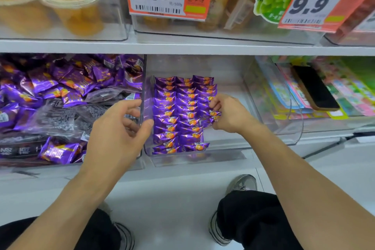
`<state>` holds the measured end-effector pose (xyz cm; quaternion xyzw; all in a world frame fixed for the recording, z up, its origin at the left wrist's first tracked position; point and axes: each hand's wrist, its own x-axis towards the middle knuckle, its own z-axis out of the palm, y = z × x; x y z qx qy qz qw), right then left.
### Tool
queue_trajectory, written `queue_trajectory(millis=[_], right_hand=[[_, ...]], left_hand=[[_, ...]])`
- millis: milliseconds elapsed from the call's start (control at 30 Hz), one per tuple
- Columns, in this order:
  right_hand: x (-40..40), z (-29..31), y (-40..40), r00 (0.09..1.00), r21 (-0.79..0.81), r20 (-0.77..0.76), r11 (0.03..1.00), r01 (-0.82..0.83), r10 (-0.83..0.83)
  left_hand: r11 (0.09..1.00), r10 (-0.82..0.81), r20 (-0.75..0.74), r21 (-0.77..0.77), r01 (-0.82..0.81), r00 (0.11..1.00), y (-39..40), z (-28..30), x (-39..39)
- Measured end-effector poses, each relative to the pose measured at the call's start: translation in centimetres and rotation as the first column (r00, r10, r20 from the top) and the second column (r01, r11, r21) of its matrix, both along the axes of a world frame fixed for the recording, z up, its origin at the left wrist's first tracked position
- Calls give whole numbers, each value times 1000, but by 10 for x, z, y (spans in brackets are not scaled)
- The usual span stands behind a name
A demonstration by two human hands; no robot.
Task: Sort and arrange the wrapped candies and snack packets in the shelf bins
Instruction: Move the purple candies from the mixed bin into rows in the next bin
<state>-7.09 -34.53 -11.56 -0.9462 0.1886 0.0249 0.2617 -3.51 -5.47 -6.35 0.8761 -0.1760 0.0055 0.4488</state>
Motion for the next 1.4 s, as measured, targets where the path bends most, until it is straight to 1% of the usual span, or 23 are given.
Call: queue_trajectory(millis=[200,433,600,733,933,1133,1400], right_hand=[[-1,1,0,1000,31,-5,999,22,-22],[1,-2,2,999,-35,-12,999,41,-41],[-1,1,5,998,-44,-12,997,60,-60],[-1,2,7,998,-24,-23,998,56,-56],[-2,2,6,993,43,-33,993,111,-109],[1,-3,6,994,9,-6,994,105,-105],[1,-1,8,993,21,-11,993,120,-120]], left_hand=[[999,-7,-9,-38,7,1000,0,-1,-2],[999,-26,4,-37,26,1000,1,-1,-2],[999,-23,9,-32,23,1000,1,0,-3],[999,-23,11,-41,23,1000,0,0,-3],[1000,-11,5,-21,11,1000,0,-1,-3],[1000,-6,0,-11,6,1000,1,0,-3],[1000,-10,2,7,10,1000,1,1,-3]])
